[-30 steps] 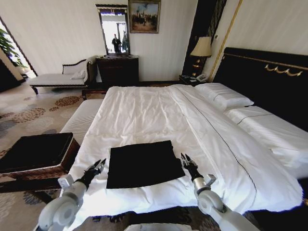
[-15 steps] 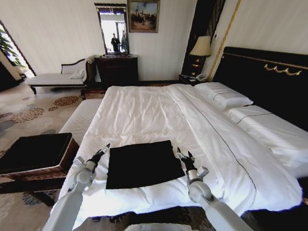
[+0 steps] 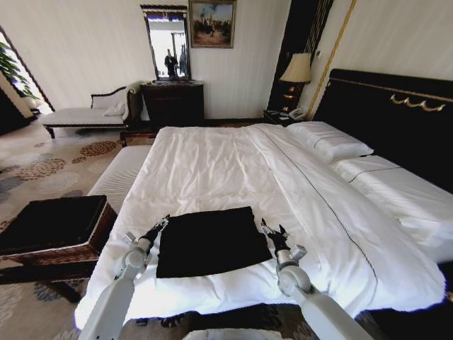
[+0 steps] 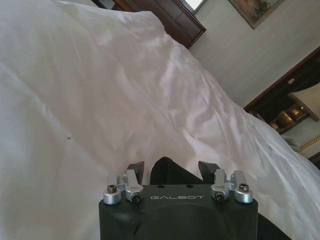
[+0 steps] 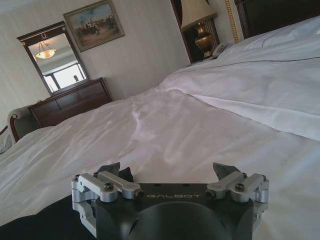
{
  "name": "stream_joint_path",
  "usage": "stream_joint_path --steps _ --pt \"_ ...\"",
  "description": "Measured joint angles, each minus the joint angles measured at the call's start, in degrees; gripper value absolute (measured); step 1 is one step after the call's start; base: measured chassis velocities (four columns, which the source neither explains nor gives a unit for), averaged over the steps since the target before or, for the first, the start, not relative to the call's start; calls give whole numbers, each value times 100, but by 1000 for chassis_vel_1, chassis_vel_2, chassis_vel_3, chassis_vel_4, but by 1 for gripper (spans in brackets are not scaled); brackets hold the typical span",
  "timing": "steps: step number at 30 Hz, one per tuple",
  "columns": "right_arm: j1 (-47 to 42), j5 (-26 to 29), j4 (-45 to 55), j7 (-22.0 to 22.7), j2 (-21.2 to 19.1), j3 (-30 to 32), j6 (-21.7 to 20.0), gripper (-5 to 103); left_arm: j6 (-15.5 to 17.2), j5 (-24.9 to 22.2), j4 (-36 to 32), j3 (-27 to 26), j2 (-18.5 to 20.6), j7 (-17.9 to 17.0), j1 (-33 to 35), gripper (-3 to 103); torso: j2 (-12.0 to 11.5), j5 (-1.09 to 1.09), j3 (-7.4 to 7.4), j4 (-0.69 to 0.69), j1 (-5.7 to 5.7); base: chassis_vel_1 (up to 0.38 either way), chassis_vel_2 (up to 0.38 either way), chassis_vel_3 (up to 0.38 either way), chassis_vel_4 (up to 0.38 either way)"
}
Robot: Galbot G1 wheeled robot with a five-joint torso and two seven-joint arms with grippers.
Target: Fold the clothes on the bed and place them into the basket.
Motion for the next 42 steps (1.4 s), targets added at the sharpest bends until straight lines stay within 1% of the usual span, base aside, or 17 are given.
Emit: stream_joint_path --steps 1,5,7,10,11,13,14,15,17,19,23,26,29,30,33,34,42 --pt "0 0 0 0 0 0 0 100 0 0 0 0 0 0 0 66 0 0 0 0 0 0 0 0 0" --pt "-2 -28 -21 26 -2 -2 -9 100 -15 0 215 -9 -81 23 -116 44 0 0 0 -1 0 0 0 0 0" --pt "-2 -29 -20 34 -7 -2 -11 100 -16 0 245 -12 -92 26 -130 44 0 0 0 -1 0 0 0 0 0" --pt "6 -29 -13 68 -36 4 -29 100 -26 -1 365 -22 -142 38 -178 29 0 -1 0 -1 0 0 0 0 0" --pt "6 -29 -13 68 -36 4 -29 100 -26 -1 365 -22 -142 38 -178 29 0 -1 0 -1 0 0 0 0 0" --pt "23 -29 -34 79 -42 13 -33 100 -27 -22 383 -24 -157 40 -197 18 0 -1 0 -1 0 0 0 0 0" --pt "31 -28 -53 85 -42 14 -38 100 -27 -30 390 -24 -160 40 -207 18 0 0 0 0 0 0 0 0 0" --pt "44 -27 -78 93 -41 14 -44 100 -26 -43 399 -22 -165 41 -227 7 0 0 0 -1 0 0 0 0 0" --pt "61 -27 -106 100 -37 14 -50 100 -27 -57 406 -19 -168 40 -244 7 0 -1 0 -1 0 0 0 0 0" --pt "118 -23 -175 108 -22 8 -59 100 -26 -83 414 -12 -169 41 -277 1 0 0 0 -1 0 0 0 0 0" --pt "295 22 -370 91 -5 -30 -73 100 -27 -142 401 -26 -154 33 -308 0 0 -1 0 -1 0 0 0 0 0" --pt "487 131 -598 -108 -5 -66 -74 100 -26 -208 343 -70 -119 23 -312 0 0 -1 0 -1 0 0 0 0 0" --pt "892 503 -1057 -702 11 -149 -53 100 -26 -298 273 -149 -28 14 -300 0 0 -1 0 -2 0 0 0 0 0" --pt "892 503 -1057 -702 11 -149 -53 100 -26 -298 273 -149 -28 14 -300 0 0 -1 0 -2 0 0 0 0 0" --pt "1308 961 -1482 -1382 9 -297 -133 100 -26 -375 251 -215 42 11 -281 0 0 -2 0 -1 1 0 0 0 0" --pt "1308 961 -1482 -1382 9 -297 -133 100 -26 -375 251 -215 42 11 -281 0 0 -2 0 -1 1 0 0 0 0" --pt "1973 1742 -2145 -2164 117 -760 -553 100 -53 -374 207 -258 89 8 -184 0 0 -2 0 -1 0 0 0 0 0"
